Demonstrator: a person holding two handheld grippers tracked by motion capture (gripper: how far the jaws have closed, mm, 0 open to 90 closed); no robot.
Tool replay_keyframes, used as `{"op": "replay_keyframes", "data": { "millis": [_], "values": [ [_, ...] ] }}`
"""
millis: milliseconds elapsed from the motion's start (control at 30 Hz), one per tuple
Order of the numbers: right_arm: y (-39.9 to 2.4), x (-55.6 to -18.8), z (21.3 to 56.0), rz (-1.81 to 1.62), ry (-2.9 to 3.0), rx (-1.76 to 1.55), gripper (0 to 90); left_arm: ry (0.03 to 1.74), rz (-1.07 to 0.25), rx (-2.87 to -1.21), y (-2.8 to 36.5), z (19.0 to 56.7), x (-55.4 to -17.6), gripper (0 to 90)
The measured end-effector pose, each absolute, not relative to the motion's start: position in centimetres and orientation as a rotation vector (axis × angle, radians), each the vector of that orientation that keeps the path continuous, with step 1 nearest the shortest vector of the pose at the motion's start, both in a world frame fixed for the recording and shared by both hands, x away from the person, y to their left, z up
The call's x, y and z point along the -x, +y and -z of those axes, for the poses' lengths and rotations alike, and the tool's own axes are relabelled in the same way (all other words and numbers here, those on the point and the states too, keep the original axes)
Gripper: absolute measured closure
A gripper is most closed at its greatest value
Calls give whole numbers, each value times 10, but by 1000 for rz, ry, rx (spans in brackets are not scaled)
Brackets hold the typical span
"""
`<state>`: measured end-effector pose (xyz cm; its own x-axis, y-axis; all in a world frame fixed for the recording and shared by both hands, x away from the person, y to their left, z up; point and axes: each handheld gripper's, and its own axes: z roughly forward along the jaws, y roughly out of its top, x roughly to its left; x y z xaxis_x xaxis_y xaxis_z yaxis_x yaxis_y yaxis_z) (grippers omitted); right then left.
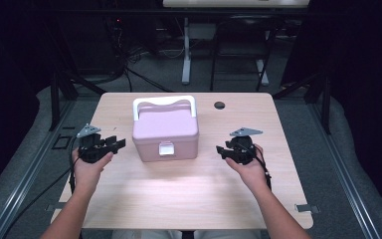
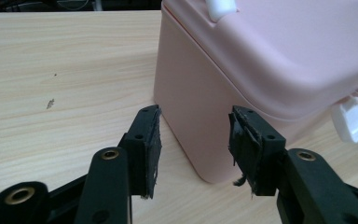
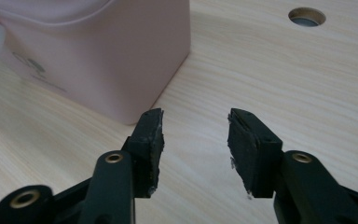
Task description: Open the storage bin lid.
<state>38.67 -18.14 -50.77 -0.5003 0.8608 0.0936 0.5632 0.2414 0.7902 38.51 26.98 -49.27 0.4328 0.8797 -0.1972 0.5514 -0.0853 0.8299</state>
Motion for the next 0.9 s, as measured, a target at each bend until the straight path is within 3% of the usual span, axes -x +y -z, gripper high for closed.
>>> {"op": "replay_keyframes", "data": {
  "millis": [533,900],
  "values": [
    [-153,-423,524,-1154,2144,-1309,647,1253,-462,-1800,250,515,-407,549],
    [-140,-432,529,-1241,2078,-1396,647,1265,-482,-1809,247,520,-410,557]
  ]
}}
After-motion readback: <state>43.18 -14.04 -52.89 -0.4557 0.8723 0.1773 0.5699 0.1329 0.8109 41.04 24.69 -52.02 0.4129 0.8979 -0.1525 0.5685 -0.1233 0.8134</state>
